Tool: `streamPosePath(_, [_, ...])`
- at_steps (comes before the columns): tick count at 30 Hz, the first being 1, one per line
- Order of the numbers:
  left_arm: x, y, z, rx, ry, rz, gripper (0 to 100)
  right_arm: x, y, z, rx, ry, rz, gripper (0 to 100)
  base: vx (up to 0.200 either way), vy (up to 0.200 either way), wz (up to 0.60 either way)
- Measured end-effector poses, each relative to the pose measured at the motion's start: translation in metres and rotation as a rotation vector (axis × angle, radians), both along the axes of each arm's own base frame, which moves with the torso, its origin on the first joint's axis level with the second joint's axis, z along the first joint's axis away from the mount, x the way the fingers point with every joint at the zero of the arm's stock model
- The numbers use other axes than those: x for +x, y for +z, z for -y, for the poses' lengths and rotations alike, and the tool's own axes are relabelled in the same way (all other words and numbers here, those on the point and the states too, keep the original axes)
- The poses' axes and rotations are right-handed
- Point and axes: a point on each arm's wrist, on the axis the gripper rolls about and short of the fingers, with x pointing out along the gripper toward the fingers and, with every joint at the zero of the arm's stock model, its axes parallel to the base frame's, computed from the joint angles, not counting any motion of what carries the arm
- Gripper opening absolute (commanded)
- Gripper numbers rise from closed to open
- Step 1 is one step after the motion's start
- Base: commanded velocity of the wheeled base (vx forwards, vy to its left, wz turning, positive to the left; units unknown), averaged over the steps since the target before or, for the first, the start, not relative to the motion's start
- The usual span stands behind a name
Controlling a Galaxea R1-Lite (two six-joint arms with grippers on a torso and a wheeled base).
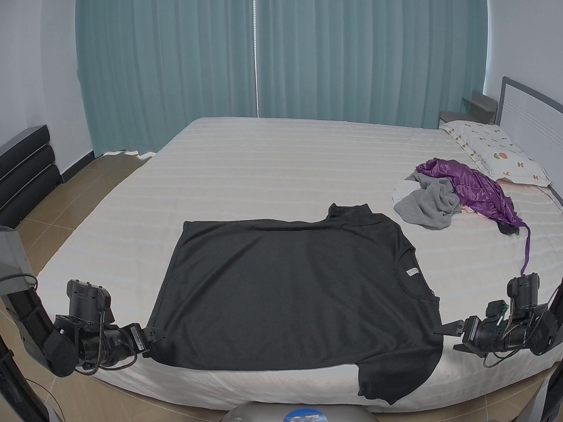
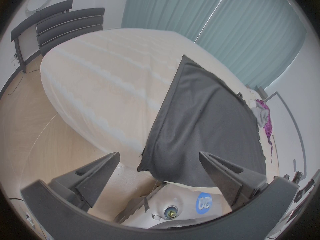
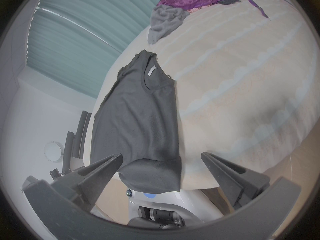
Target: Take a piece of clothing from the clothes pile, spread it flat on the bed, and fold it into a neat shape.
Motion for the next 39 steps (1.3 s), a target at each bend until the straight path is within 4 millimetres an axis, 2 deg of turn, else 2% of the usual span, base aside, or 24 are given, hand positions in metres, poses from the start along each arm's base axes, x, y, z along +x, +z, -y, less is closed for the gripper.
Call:
streamPosePath(4, [0.0,0.009,0.0,-0.053,0.006,0.035,100,-0.002,0.006,0.0,0.009,-0.013,0.02,100,0.0,0.0,0.0])
streamPosePath(13, [0.006,0.019,0.0,-0.126,0.075,0.074,100,-0.007,0.009,-0.001,0.01,-0.016,0.027,100,0.0,0.2,0.0])
streamPosePath(25, [0.009,0.021,0.0,-0.141,0.081,0.093,100,-0.008,0.01,-0.001,0.011,-0.018,0.031,100,0.0,0.0,0.0])
streamPosePath(31, [0.014,0.023,0.0,-0.175,0.117,0.104,100,-0.008,0.009,-0.001,0.012,-0.018,0.028,100,0.2,0.0,0.0])
streamPosePath(39, [0.021,0.029,0.0,-0.182,0.116,0.136,100,-0.009,0.01,-0.001,0.011,-0.017,0.03,100,0.0,0.0,0.0])
